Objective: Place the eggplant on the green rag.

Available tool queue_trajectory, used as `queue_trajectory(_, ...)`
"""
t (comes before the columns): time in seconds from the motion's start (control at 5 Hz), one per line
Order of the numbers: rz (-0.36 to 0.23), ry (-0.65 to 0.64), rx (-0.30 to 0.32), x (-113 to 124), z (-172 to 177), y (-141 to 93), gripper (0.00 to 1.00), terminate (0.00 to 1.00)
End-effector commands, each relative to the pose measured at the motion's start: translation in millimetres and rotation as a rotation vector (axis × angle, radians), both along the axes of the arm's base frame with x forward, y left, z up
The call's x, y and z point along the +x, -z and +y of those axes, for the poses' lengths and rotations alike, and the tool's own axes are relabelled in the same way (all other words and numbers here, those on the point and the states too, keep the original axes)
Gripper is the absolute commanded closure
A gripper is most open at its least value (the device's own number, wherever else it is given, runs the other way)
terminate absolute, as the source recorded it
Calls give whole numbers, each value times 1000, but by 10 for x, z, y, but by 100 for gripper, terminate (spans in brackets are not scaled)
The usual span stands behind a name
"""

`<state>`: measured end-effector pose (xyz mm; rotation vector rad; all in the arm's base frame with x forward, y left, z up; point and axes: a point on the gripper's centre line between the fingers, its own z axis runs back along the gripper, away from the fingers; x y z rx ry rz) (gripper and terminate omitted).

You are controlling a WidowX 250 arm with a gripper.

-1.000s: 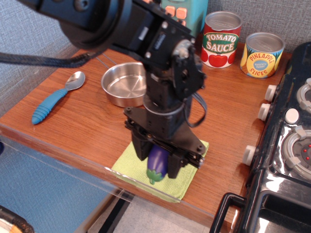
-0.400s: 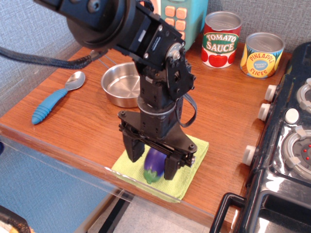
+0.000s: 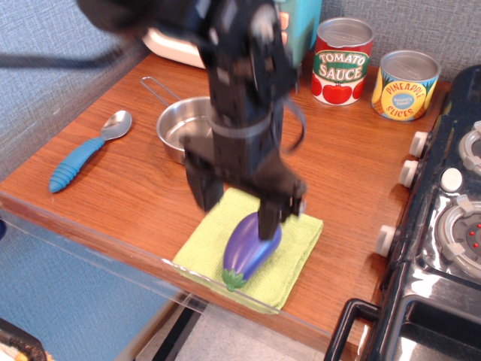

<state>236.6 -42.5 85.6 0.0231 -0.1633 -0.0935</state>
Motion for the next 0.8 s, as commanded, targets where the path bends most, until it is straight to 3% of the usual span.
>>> queue_trajectory(0.0,-82,-44,-45,8,186,-454,0,0)
queue_trajectory(0.2,-23,-44,-70,27,207,-369,0,0)
queue_trajectory(0.4,-23,-44,-70,27,207,-369,0,0)
queue_trajectory(0.6,-23,-44,-70,27,207,-369,0,100)
